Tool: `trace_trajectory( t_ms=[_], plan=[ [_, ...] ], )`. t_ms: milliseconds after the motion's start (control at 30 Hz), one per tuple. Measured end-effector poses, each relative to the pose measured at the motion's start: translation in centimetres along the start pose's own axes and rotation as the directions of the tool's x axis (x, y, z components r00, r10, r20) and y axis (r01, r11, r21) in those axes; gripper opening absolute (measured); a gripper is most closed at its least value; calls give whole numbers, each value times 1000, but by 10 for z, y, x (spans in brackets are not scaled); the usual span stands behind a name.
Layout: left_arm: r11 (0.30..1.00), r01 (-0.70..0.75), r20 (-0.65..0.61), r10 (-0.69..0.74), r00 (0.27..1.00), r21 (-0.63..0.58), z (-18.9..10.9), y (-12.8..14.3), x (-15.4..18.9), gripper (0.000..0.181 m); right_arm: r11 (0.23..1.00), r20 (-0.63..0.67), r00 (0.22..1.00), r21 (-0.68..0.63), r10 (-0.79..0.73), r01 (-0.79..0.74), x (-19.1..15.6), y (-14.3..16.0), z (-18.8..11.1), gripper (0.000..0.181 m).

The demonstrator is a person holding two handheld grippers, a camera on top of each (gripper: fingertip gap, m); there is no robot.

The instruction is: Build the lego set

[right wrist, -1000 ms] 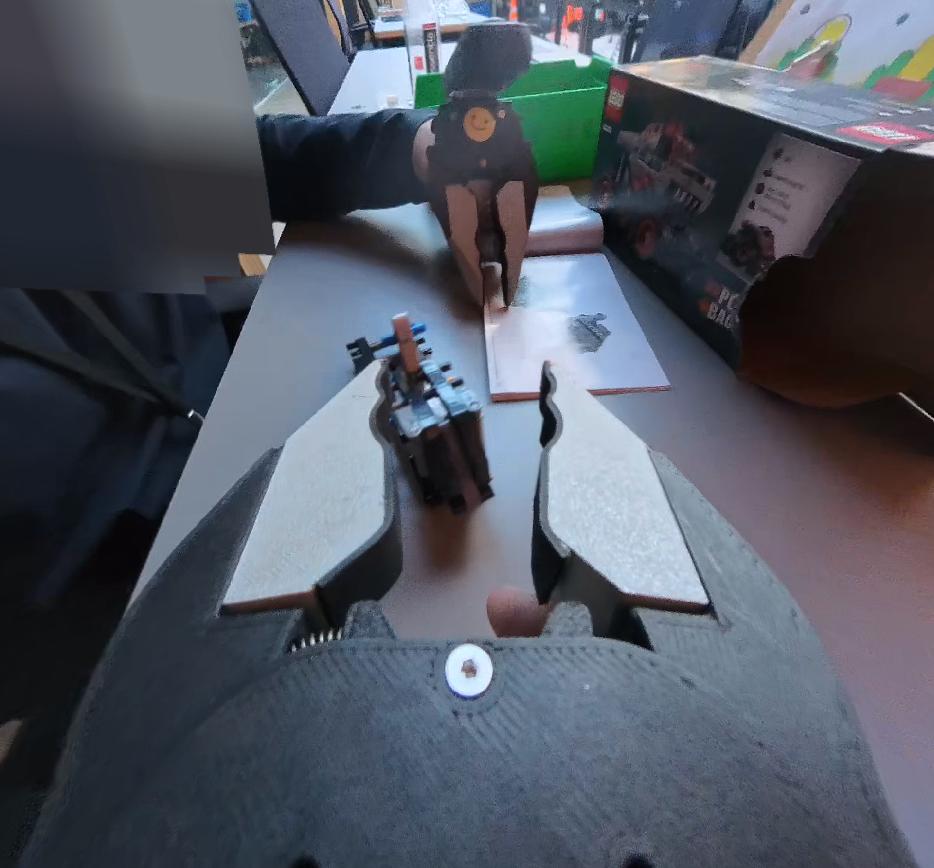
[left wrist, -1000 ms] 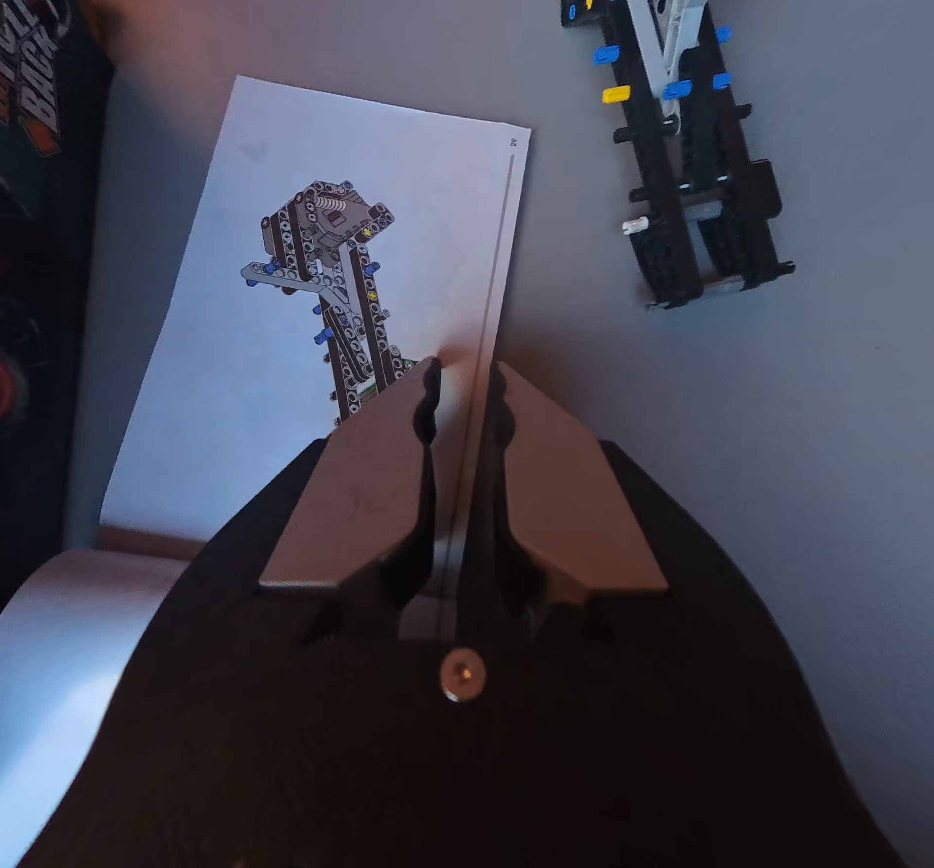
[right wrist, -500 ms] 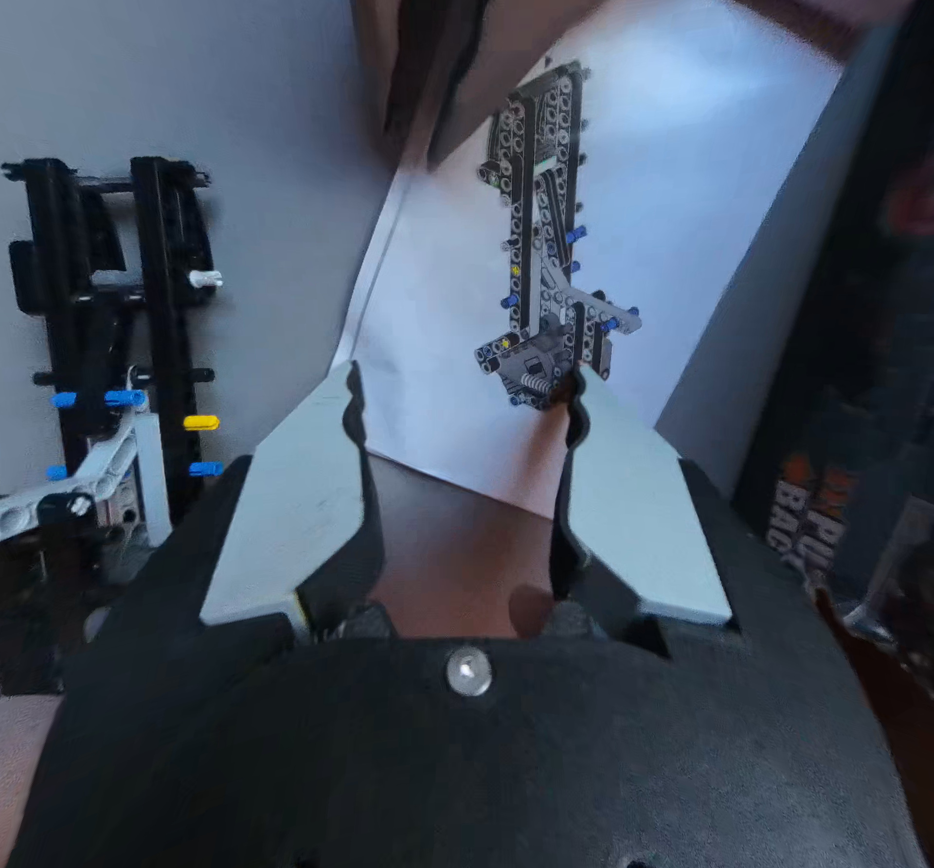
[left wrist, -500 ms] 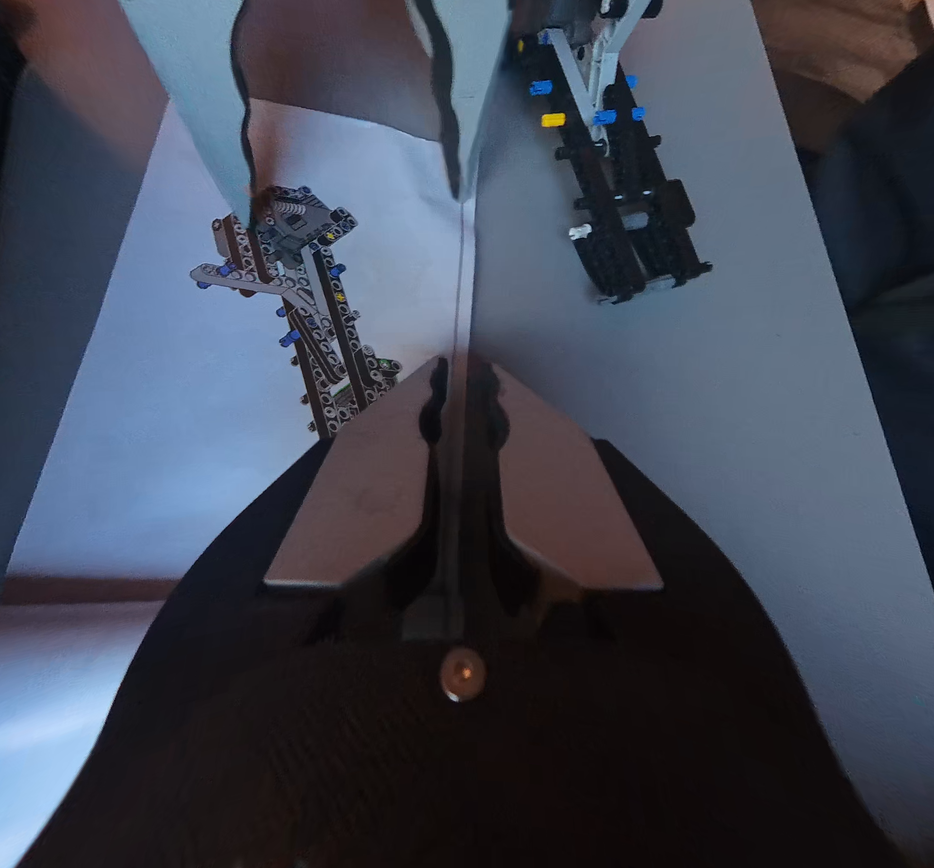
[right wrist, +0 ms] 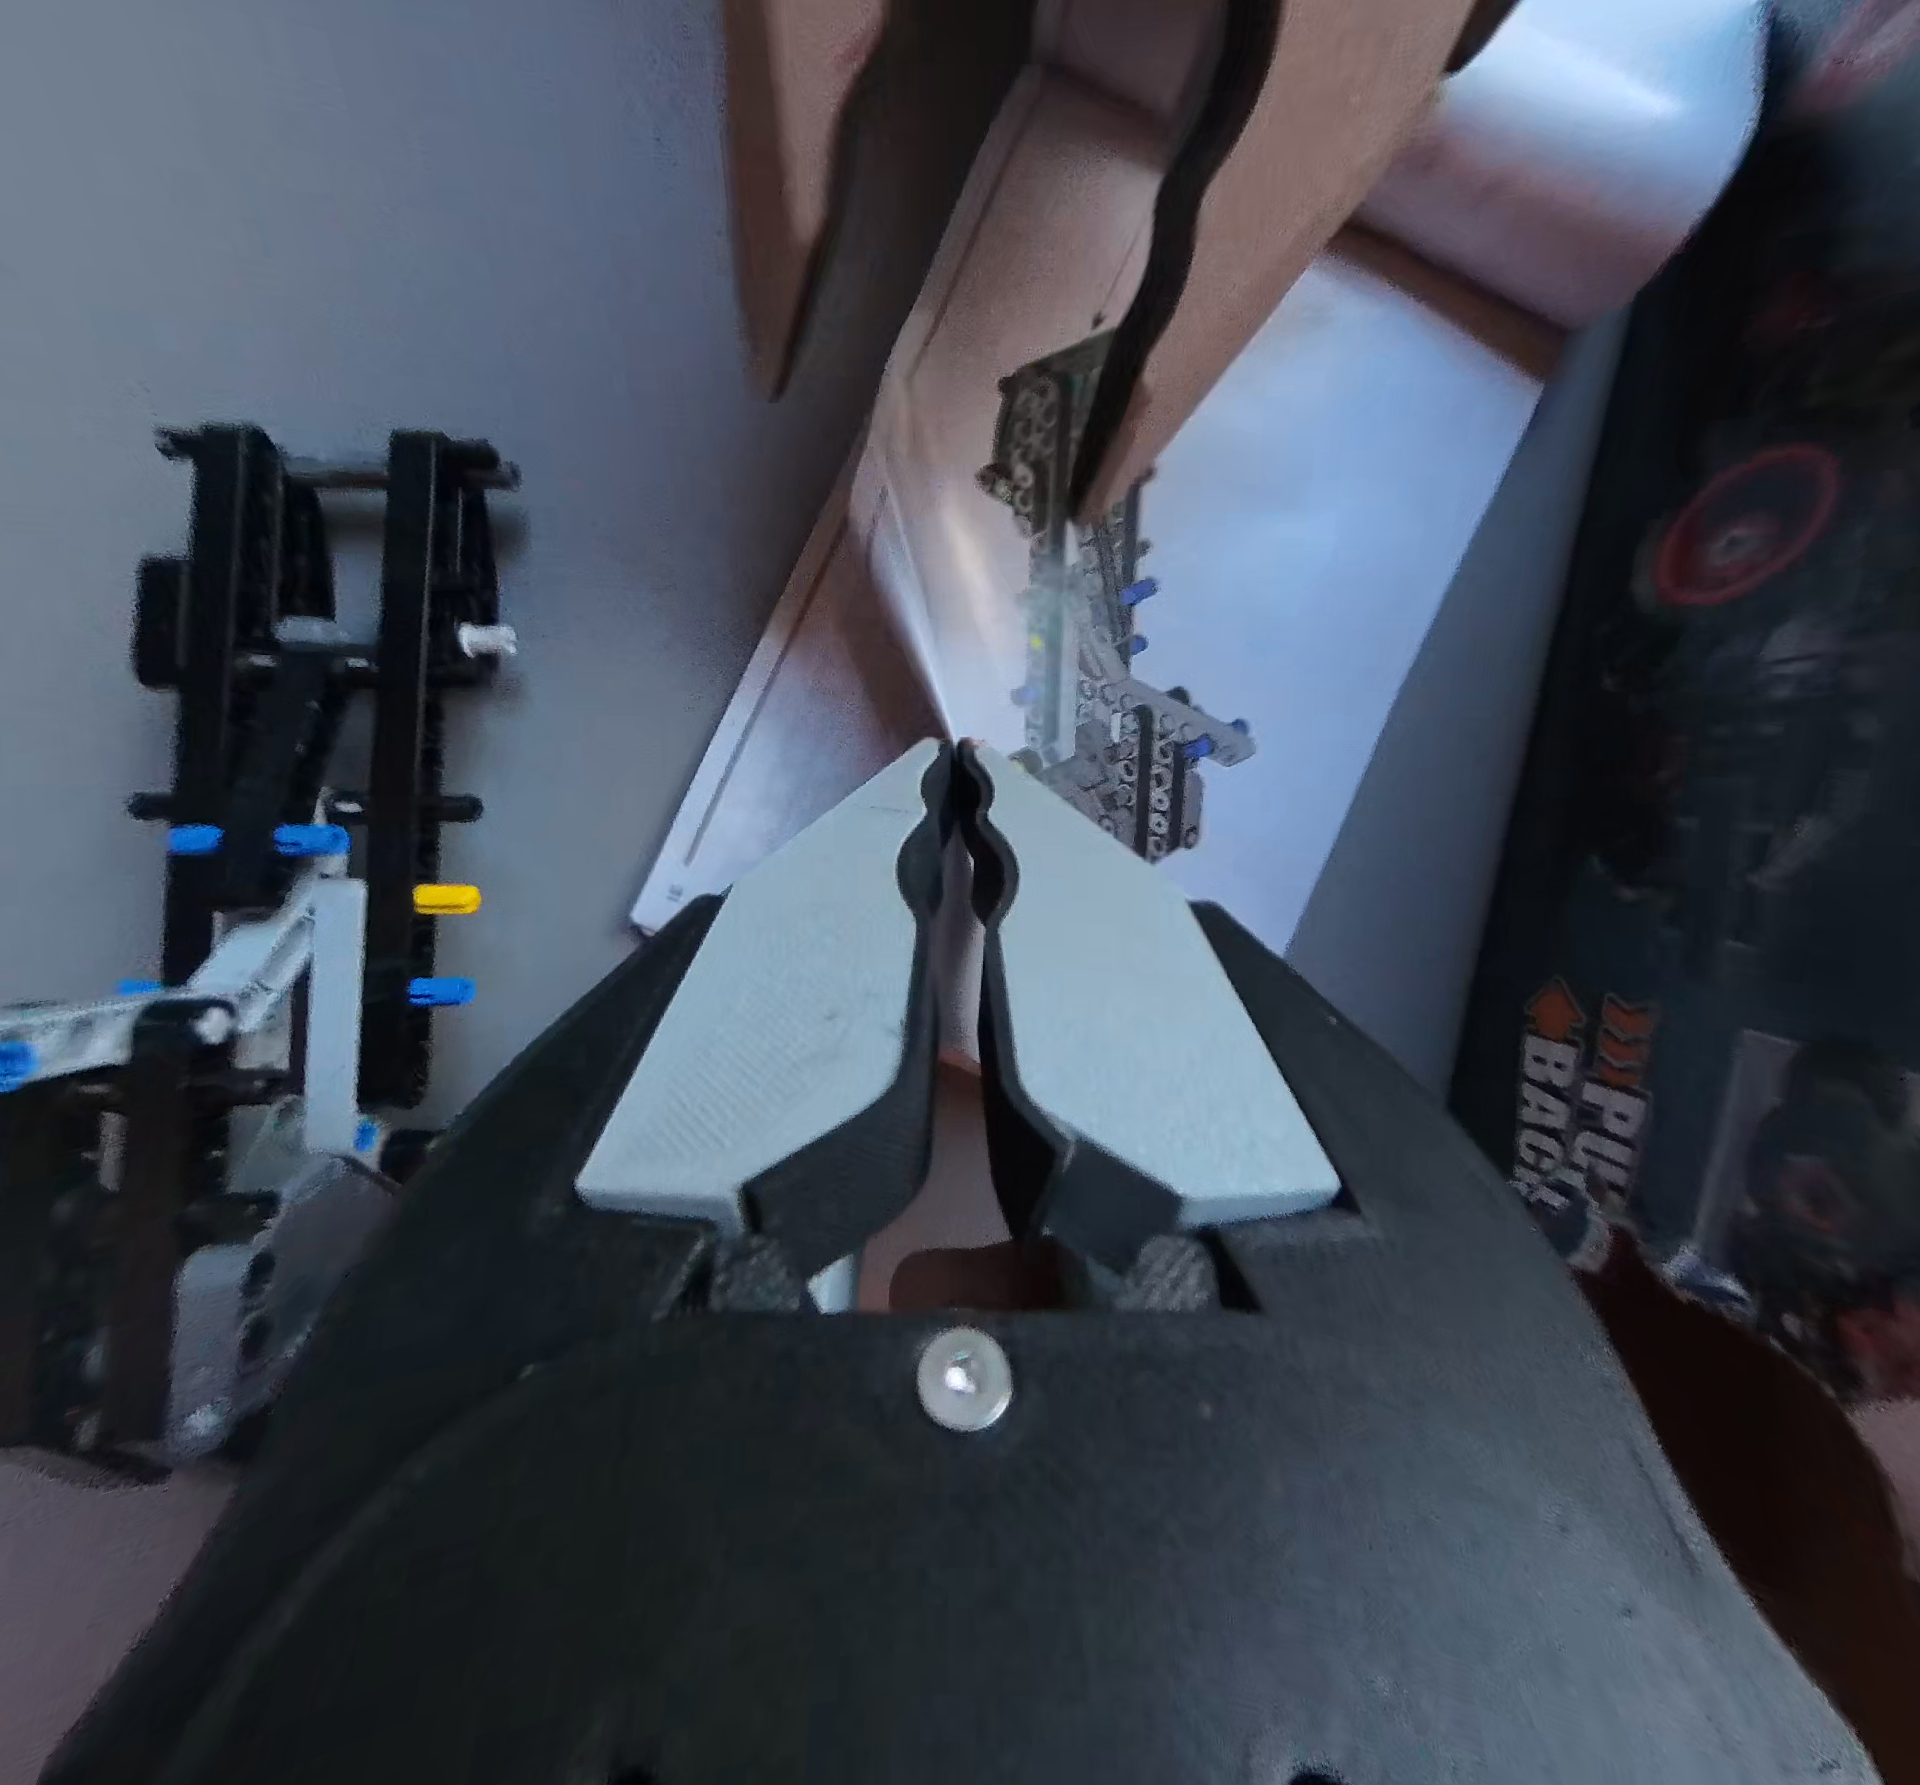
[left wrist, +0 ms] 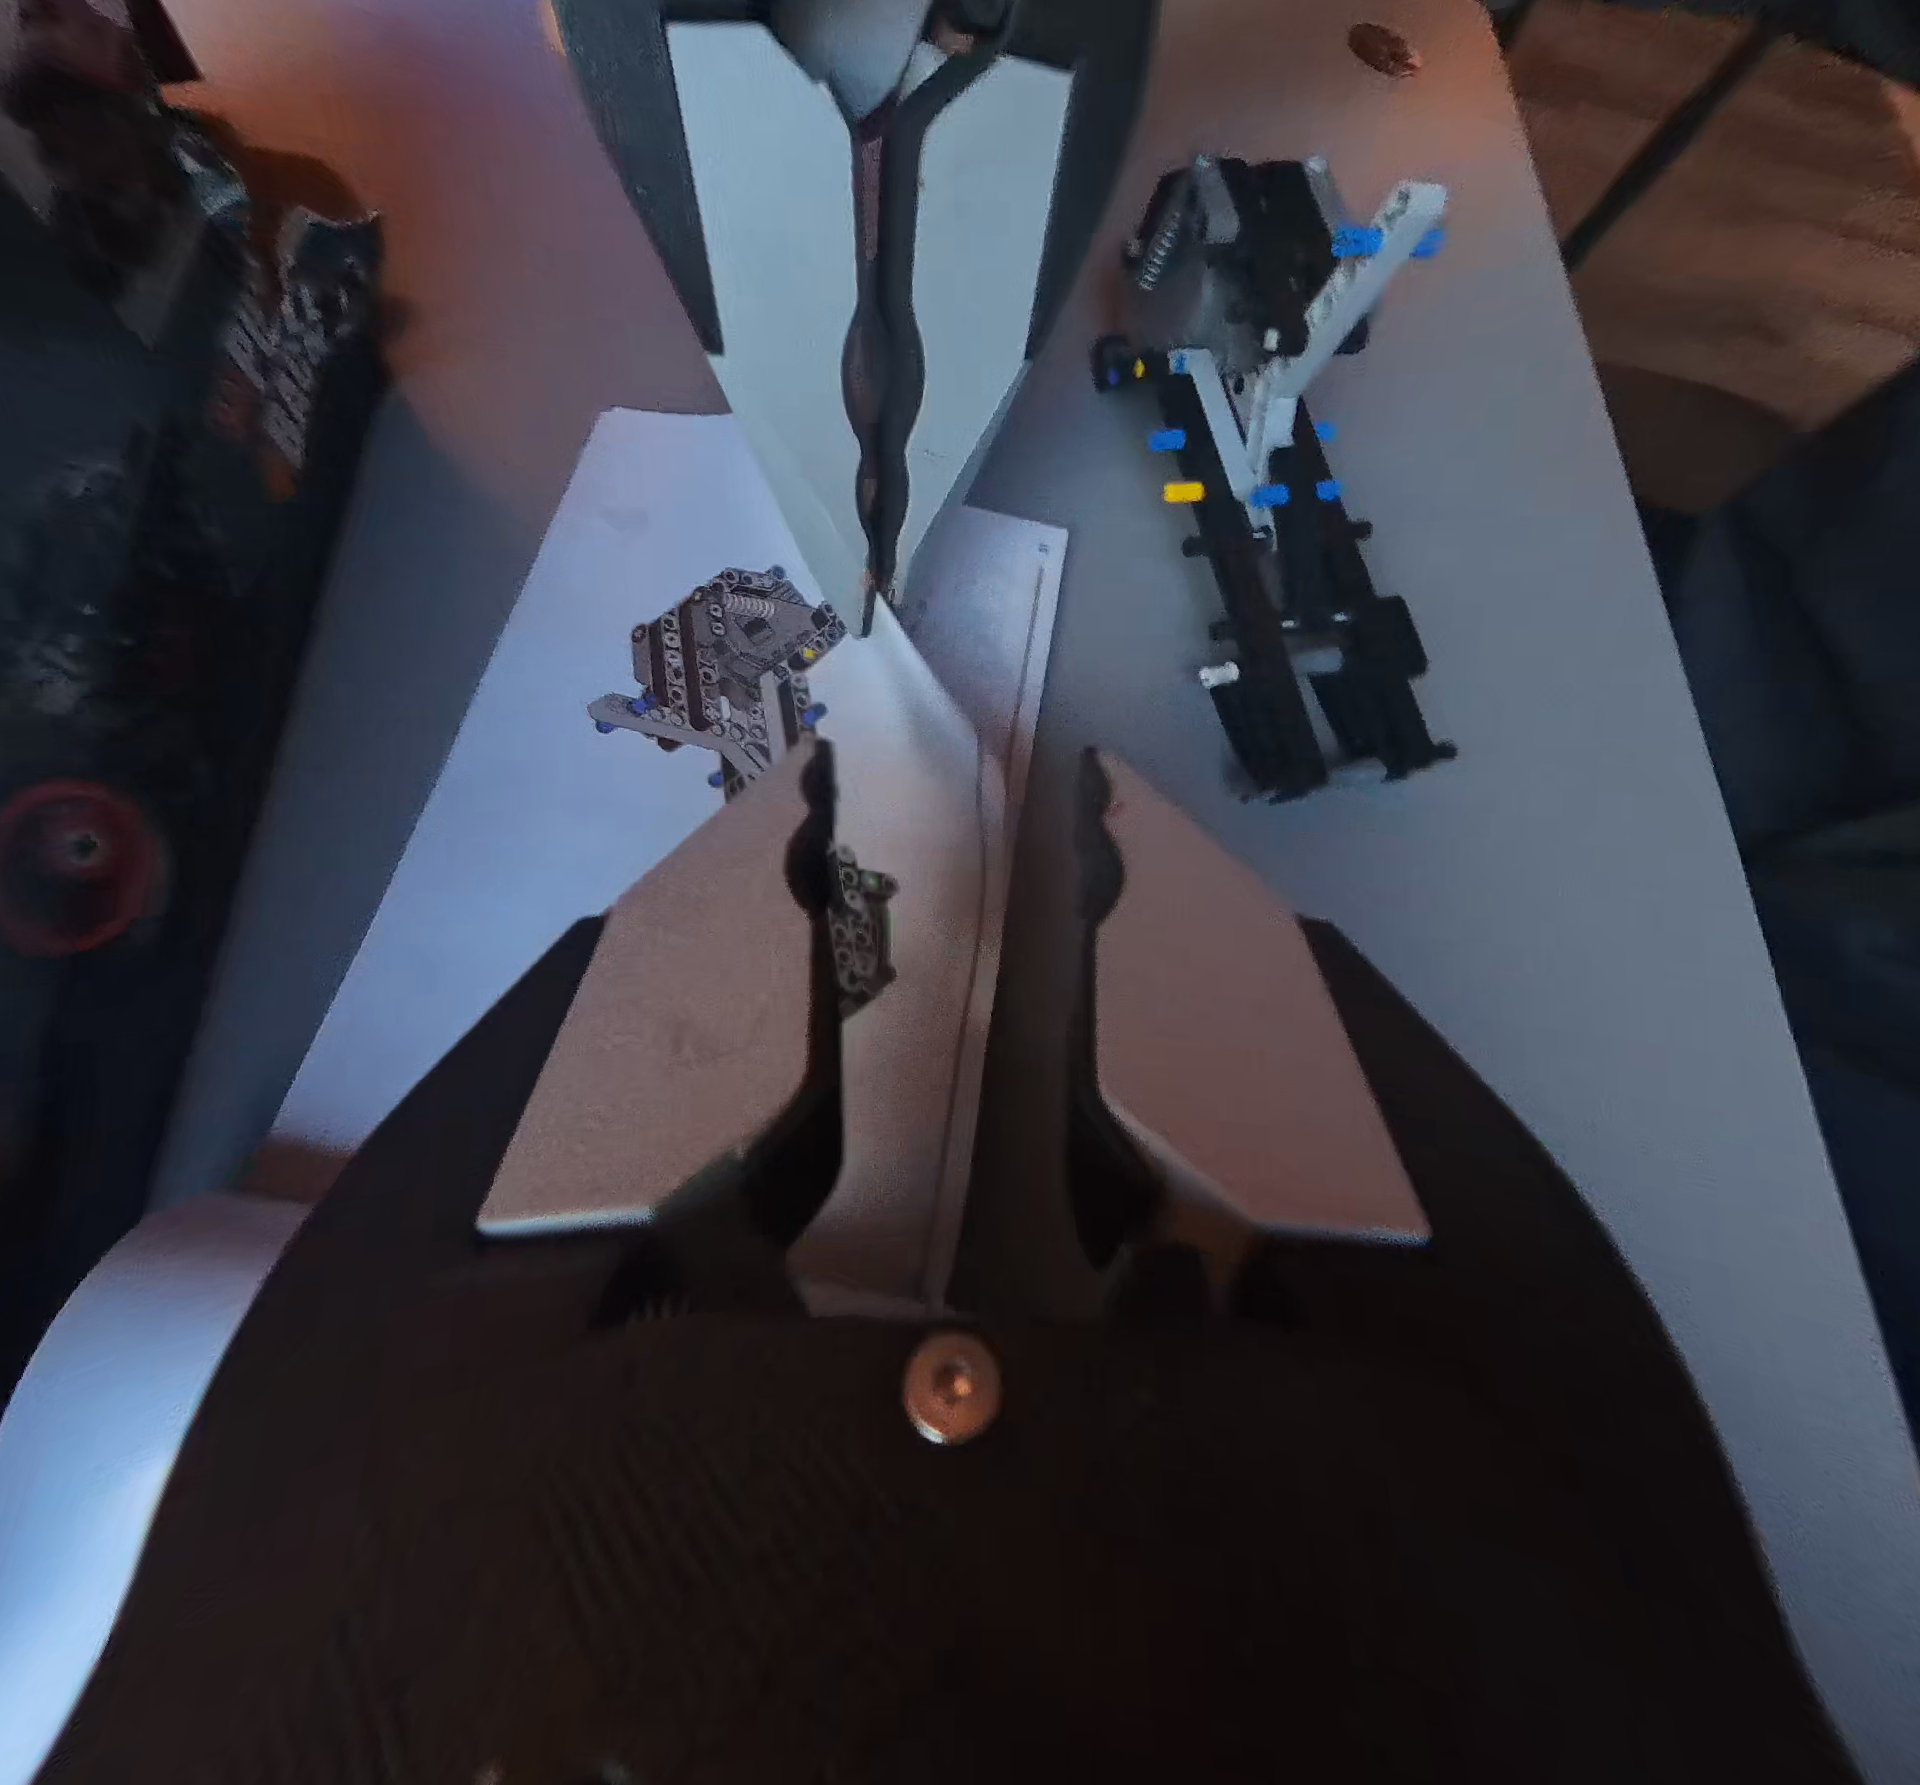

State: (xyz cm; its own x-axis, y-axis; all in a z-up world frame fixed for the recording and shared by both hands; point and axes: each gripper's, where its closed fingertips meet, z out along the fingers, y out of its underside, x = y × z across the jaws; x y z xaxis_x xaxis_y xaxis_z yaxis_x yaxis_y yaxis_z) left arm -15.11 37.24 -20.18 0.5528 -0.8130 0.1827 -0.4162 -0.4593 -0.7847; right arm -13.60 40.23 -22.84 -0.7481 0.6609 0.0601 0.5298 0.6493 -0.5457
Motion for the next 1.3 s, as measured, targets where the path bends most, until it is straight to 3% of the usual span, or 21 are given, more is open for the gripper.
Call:
trace_trajectory(
  t_ms=[67,167,233,333,400,500,600,700,733,767,900,1000,1033,1133,1200,1300],
  plan=[
    [999,11,65,-8,998,-42,5,0,-1,52,998,8,999,37,52,-53,1,-11,-9,0],
    [990,-15,204,44,978,-143,7,11,-13,25,994,-29,998,94,59,-56,5,-34,-22,0],
    [989,-60,279,96,955,-134,0,8,-18,6,995,-71,996,81,56,-50,10,-43,-26,0],
    [1000,-16,359,16,933,-3,-26,-3,-16,0,987,-192,972,107,136,-117,24,-58,-48,15],
    [993,9,421,-57,905,114,-51,-7,-17,0,962,-249,947,231,202,-144,26,-74,-75,22],
    [947,89,481,-236,844,308,-93,1,-23,0,924,-349,886,335,304,-185,23,-71,-105,25],
    [881,167,535,-408,740,442,-132,30,-36,2,918,-272,897,295,347,-266,-3,-45,-86,24],
    [807,250,506,-543,670,536,-152,57,-35,10,912,-259,881,224,396,-344,-10,-16,-62,24],
    [782,265,498,-579,646,564,-156,62,-32,21,906,-240,879,212,411,-366,-11,-11,-56,23],
    [755,288,473,-611,635,588,-157,63,-26,33,904,-234,878,200,419,-378,-10,-7,-52,22],
    [724,247,475,-631,613,644,-167,54,12,45,907,-163,893,67,420,-415,-4,6,-21,17],
    [785,111,579,-537,614,610,-178,32,39,30,928,-151,925,-82,349,-364,-5,17,6,13],
    [809,74,596,-487,638,583,-175,20,48,21,939,-158,932,-59,325,-338,-2,12,7,0],
    [912,30,653,-315,688,408,-147,0,55,2,951,-137,953,-113,271,-286,-10,18,6,0],
    [960,38,699,-229,677,277,-128,7,34,0,957,-161,956,-122,244,-264,-11,23,3,0],
    [984,167,676,-168,717,68,-95,45,0,0,940,-187,950,-188,250,-284,-17,41,-8,0]
  ],
)
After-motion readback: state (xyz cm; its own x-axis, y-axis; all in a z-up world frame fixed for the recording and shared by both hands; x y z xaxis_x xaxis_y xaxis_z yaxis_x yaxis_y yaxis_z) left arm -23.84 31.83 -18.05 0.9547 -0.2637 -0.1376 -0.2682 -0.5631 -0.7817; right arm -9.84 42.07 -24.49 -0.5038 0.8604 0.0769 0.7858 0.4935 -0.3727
